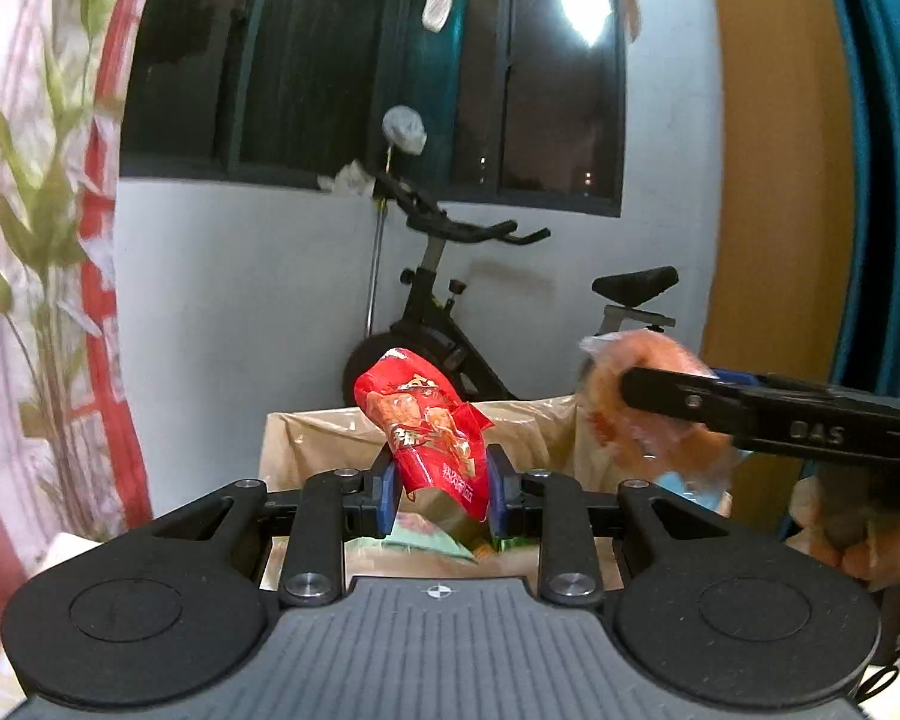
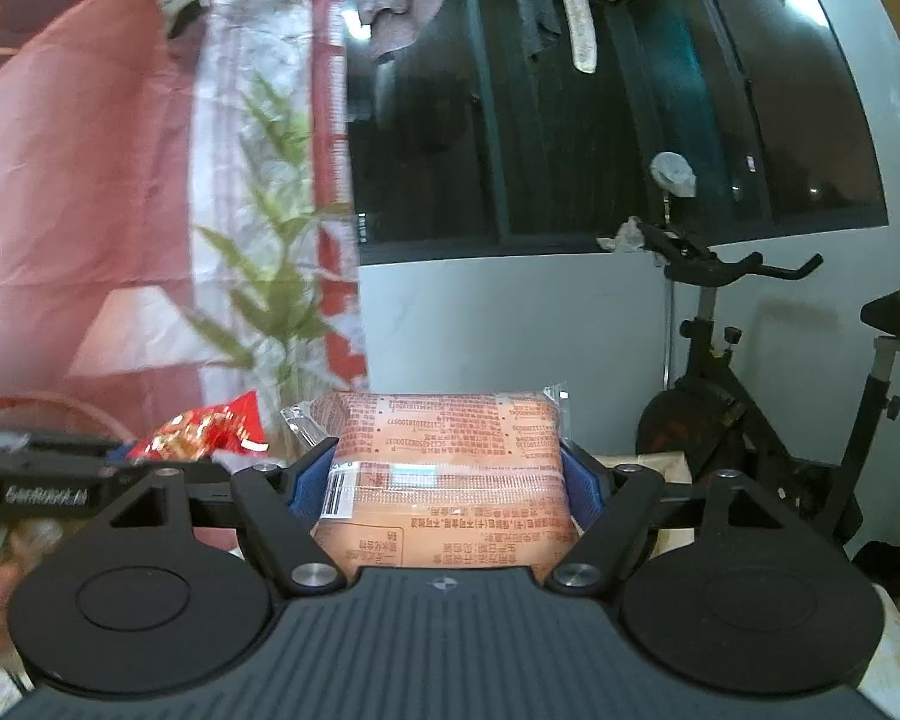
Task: Organize snacks
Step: 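Carry the red sachet and pink bread packet over the box with both tools, then open both tools to drop the packets into the box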
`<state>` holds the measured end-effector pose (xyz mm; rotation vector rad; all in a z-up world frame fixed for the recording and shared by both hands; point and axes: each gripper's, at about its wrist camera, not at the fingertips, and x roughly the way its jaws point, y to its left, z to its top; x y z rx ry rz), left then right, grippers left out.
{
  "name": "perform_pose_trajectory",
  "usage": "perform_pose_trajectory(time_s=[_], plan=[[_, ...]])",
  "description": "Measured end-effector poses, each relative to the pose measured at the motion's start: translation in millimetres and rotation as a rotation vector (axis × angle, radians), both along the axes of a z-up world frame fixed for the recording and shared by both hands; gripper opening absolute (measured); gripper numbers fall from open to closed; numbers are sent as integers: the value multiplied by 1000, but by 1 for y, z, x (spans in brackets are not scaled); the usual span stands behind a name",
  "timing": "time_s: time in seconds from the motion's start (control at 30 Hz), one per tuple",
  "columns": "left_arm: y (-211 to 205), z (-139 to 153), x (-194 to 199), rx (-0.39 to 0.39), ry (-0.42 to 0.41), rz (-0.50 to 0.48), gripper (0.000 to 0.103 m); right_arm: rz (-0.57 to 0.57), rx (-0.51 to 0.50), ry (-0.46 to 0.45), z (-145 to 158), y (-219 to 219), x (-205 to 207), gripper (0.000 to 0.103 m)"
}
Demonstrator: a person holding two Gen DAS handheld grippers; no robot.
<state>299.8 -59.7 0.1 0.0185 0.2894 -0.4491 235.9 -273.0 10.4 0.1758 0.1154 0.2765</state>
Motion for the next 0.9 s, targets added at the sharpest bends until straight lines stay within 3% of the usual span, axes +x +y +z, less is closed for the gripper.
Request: perform_pose_trajectory(time_s=[0.23,0.33,0.37,0.43,0.53,0.9], plan=[[-7,-13,60,18,66,37,31,-32,-48,173,-1,17,80,77],[-8,-19,73,35,92,45,46,-41,-9,241,-8,18,100,79],[-5,-20,73,38,93,53,56,-43,-1,261,-9,19,106,80],[0,-21,72,34,92,62,58,-44,19,291,-11,18,114,81],[7,-21,67,42,98,77,58,-36,23,272,-10,15,108,88],[38,-13,18,41,99,102,58,16,-46,162,-5,12,47,88]])
